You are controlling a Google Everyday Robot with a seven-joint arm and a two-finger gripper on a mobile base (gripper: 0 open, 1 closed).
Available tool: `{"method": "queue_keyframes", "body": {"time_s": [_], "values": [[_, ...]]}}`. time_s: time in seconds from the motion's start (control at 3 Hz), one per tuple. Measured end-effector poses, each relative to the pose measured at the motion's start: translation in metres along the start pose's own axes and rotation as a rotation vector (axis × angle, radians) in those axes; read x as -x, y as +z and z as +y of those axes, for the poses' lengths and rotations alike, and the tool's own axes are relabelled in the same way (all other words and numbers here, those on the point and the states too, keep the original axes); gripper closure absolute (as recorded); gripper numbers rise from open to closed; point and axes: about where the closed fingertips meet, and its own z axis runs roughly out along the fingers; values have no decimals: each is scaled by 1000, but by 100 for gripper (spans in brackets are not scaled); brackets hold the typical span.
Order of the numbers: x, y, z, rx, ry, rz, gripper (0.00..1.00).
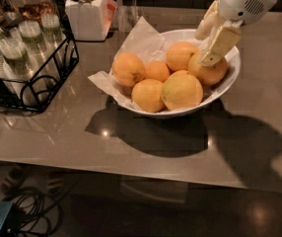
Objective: Pick orange from white bowl
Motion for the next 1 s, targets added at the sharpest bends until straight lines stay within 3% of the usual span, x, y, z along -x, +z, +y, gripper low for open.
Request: {"method": "queue_keyframes", "body": {"time_s": [0.33, 0.67, 1.0], "values": [[-20, -10, 17, 9, 76, 41, 21], [-30, -10, 26, 32, 114, 50, 14], [-31, -2, 26, 63, 119, 43, 16]]}}
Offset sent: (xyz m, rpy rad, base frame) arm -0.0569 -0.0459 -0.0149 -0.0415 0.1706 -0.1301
